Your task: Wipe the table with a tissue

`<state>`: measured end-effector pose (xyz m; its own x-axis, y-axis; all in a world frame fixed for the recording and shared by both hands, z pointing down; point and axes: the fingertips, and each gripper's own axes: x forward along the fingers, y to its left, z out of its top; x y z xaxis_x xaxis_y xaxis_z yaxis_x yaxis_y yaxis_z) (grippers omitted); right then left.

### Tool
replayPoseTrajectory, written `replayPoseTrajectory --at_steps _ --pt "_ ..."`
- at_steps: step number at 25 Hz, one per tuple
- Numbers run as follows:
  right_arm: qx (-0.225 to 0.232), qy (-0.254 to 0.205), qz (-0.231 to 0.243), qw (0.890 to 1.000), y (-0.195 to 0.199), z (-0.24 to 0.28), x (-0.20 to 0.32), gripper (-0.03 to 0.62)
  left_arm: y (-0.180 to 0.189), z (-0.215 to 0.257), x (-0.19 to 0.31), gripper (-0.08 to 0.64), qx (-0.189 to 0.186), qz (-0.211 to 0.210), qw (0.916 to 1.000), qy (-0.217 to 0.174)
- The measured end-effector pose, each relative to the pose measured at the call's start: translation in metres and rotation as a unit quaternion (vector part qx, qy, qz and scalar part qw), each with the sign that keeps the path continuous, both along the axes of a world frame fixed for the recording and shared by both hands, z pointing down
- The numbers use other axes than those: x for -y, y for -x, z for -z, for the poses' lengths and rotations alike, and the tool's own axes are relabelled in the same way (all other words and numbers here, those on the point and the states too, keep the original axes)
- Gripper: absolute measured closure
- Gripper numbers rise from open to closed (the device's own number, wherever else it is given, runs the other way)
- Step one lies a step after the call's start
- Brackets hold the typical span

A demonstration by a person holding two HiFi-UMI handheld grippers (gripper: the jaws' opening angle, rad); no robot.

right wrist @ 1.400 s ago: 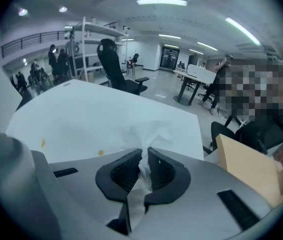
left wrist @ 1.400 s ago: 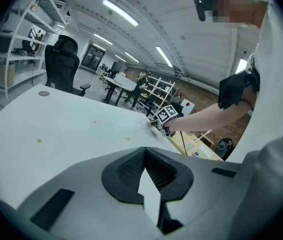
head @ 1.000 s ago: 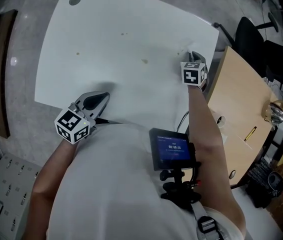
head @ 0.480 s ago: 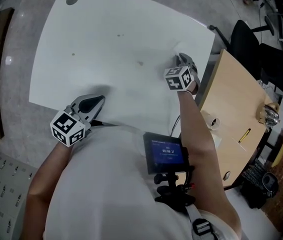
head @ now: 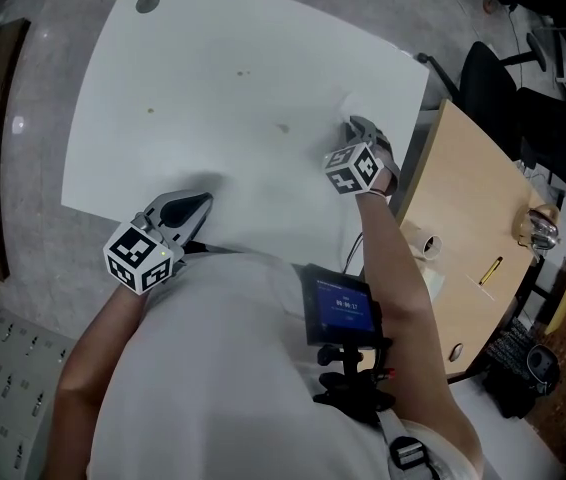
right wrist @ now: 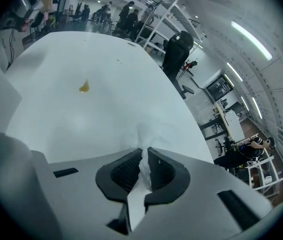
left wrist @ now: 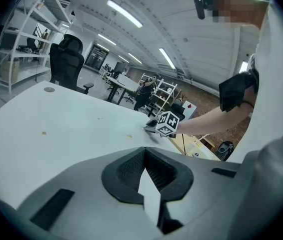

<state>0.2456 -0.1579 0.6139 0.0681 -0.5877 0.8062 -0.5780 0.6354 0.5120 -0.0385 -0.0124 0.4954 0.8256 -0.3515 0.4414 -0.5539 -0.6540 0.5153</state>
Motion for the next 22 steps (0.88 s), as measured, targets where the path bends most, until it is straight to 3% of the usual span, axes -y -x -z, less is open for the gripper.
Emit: replayPoseTrajectory --at_steps 4,10,13,16,19,22 --pt "0.030 0.052 -0.013 0.998 -0.003 -0.001 0.001 0.563 0.005 0.001 0.001 0.554 0.002 0.003 1.0000 -0.004" --pt "0.106 0.069 -0.043 0.991 -0.008 0.018 0.006 0.560 0.010 0.003 0.005 0.554 0.004 0.010 0.9999 -0.008" --pt "0.144 0.100 -0.041 0.984 -0.002 0.018 -0.001 0.471 0.008 0.002 0.003 0.554 0.003 0.008 0.9999 -0.007" --pt "0.175 0.131 -0.035 0.975 0.007 0.013 -0.008 0.442 0.006 0.002 0.003 0.554 0.002 0.007 0.9999 -0.007" --pt "0.187 0.133 -0.029 0.973 0.013 0.011 -0.009 0.430 0.005 0.003 0.004 0.554 0.002 0.007 0.9999 -0.008" --pt "0.188 0.114 -0.055 0.974 0.012 0.008 -0.005 0.431 0.005 0.003 0.004 0.554 0.003 0.008 0.9999 -0.008"
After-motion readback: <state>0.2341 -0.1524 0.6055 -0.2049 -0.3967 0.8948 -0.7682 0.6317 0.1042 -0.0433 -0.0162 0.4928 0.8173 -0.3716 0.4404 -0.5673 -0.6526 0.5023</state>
